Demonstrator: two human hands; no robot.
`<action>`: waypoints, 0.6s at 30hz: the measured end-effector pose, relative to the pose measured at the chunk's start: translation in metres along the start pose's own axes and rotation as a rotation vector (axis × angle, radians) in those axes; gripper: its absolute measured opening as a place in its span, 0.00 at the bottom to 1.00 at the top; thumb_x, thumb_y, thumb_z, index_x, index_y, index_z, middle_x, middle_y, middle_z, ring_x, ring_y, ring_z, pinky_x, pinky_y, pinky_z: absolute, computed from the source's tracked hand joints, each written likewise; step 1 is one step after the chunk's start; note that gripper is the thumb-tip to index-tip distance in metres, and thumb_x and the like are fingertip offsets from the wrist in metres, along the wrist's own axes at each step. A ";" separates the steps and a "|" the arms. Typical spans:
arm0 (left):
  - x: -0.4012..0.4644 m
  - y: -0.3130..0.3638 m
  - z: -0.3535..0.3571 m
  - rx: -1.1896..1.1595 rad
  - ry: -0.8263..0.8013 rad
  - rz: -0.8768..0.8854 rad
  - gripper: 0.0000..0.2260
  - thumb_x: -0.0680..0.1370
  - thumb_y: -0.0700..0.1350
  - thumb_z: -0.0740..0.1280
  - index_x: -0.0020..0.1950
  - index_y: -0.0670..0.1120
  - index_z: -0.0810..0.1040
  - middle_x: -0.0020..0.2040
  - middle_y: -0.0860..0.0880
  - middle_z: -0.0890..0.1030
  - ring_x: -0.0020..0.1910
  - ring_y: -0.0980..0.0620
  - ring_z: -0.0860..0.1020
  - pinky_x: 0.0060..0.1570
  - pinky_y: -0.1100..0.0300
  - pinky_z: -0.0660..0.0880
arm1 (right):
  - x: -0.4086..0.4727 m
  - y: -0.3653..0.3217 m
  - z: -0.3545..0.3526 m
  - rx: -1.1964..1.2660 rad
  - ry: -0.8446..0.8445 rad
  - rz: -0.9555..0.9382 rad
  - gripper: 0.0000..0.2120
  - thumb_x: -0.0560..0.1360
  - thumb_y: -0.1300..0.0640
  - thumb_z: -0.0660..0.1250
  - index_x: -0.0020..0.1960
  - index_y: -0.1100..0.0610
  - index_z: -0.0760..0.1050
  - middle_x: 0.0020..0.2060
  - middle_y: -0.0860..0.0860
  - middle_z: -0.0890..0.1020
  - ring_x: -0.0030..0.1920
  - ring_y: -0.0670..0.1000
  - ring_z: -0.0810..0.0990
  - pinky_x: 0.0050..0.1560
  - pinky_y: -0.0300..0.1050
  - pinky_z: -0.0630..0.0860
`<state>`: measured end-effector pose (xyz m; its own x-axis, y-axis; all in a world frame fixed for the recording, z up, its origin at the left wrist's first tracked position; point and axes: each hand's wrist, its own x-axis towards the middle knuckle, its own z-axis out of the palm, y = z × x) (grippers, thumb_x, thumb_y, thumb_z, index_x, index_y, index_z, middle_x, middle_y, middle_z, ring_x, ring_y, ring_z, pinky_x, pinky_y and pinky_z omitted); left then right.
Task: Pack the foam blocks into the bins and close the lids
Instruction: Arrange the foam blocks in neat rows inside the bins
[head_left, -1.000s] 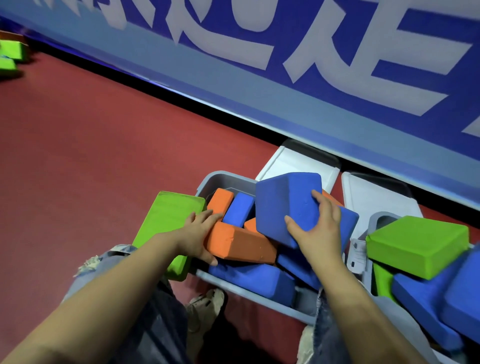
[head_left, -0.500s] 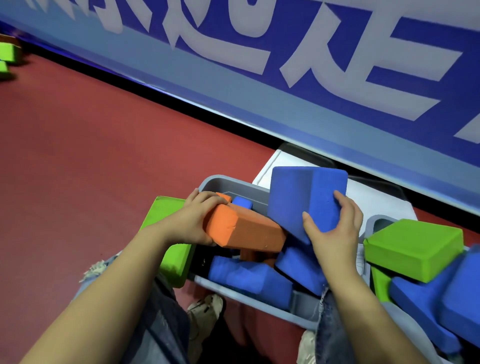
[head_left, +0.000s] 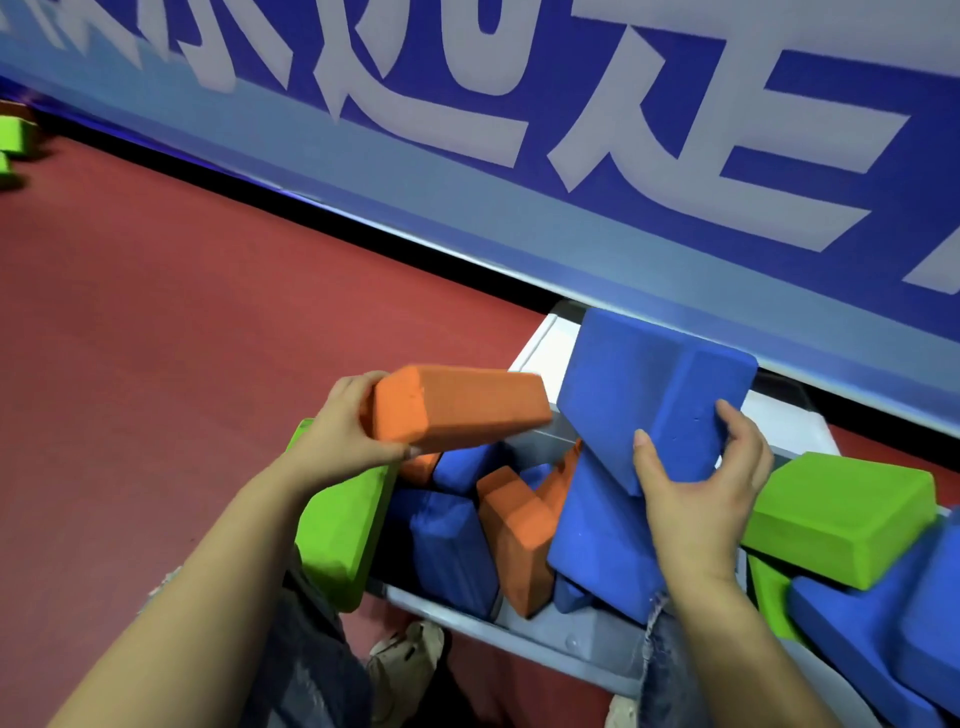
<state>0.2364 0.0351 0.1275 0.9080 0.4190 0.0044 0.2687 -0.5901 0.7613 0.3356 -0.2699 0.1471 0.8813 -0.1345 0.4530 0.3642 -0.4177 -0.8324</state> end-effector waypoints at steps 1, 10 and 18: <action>0.003 0.001 0.000 -0.051 0.050 -0.053 0.49 0.50 0.64 0.71 0.69 0.49 0.67 0.61 0.49 0.68 0.61 0.53 0.69 0.61 0.60 0.67 | 0.001 0.001 0.000 -0.001 -0.002 0.004 0.32 0.66 0.56 0.75 0.66 0.62 0.67 0.63 0.60 0.68 0.64 0.52 0.67 0.67 0.40 0.64; 0.044 0.004 0.010 -0.376 0.288 -0.339 0.44 0.53 0.66 0.75 0.65 0.50 0.71 0.59 0.48 0.76 0.57 0.50 0.76 0.52 0.54 0.76 | -0.001 0.003 0.014 -0.002 -0.121 0.027 0.33 0.65 0.50 0.75 0.66 0.57 0.68 0.63 0.54 0.70 0.65 0.51 0.69 0.66 0.42 0.66; 0.067 0.001 0.029 -0.422 0.233 -0.516 0.44 0.54 0.68 0.75 0.64 0.47 0.71 0.58 0.47 0.78 0.54 0.49 0.78 0.52 0.52 0.77 | 0.002 0.013 0.023 -0.010 -0.215 0.032 0.32 0.66 0.58 0.77 0.67 0.58 0.67 0.64 0.53 0.69 0.66 0.49 0.68 0.64 0.28 0.60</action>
<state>0.3069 0.0426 0.1102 0.5931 0.7380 -0.3217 0.4559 0.0215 0.8898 0.3488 -0.2549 0.1295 0.9367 0.0465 0.3469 0.3328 -0.4254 -0.8416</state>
